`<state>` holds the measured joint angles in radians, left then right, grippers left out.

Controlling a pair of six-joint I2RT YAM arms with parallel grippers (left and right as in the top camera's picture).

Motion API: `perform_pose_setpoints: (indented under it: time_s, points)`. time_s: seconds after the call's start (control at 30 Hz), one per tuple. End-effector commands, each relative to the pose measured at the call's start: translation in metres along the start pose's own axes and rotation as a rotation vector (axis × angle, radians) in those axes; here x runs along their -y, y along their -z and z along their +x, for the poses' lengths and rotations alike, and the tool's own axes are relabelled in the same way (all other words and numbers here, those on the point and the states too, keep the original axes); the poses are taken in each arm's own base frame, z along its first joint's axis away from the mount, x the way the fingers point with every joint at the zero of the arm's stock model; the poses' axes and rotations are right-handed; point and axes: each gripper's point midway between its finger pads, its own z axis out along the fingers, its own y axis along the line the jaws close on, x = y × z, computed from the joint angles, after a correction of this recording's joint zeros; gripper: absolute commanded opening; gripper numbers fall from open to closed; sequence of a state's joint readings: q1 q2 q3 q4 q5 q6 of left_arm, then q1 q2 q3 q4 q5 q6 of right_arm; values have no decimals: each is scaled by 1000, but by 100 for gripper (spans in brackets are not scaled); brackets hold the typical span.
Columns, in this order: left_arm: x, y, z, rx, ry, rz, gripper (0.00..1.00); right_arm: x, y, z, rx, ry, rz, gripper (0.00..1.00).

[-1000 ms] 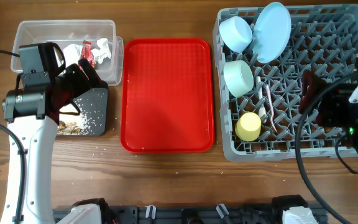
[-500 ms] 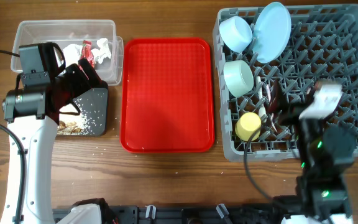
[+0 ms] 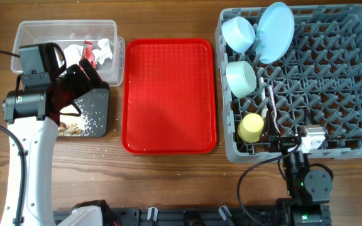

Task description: Sort waste into correct bins and load items into the dishwasher rack

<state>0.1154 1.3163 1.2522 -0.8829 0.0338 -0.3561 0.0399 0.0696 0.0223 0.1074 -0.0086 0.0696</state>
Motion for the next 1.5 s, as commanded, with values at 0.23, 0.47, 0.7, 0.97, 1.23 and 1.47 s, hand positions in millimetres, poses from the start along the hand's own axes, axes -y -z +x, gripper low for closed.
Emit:
perform_pose_setpoints:
  time_s: [0.23, 0.47, 0.7, 0.97, 1.23, 1.47]
  points:
    - [-2, 3, -6, 18, 0, -6, 100, -4, 4, 21, -68, -92, -27, 100]
    - [-2, 3, -6, 18, 0, -6, 100, -4, 3, 22, -73, -92, -27, 100]
    - [-2, 3, -6, 18, 0, -6, 100, -4, 3, 22, -73, -91, -27, 100]
    - [1, 11, -14, 66, -9, 6, 100, -4, 3, 22, -73, -92, -27, 100]
    - [22, 53, -32, 452, -39, 203, 100, -4, 3, 22, -73, -92, -27, 100]
    - [9, 61, 32, 666, -74, 355, 100, -4, 3, 22, -73, -92, -27, 100]
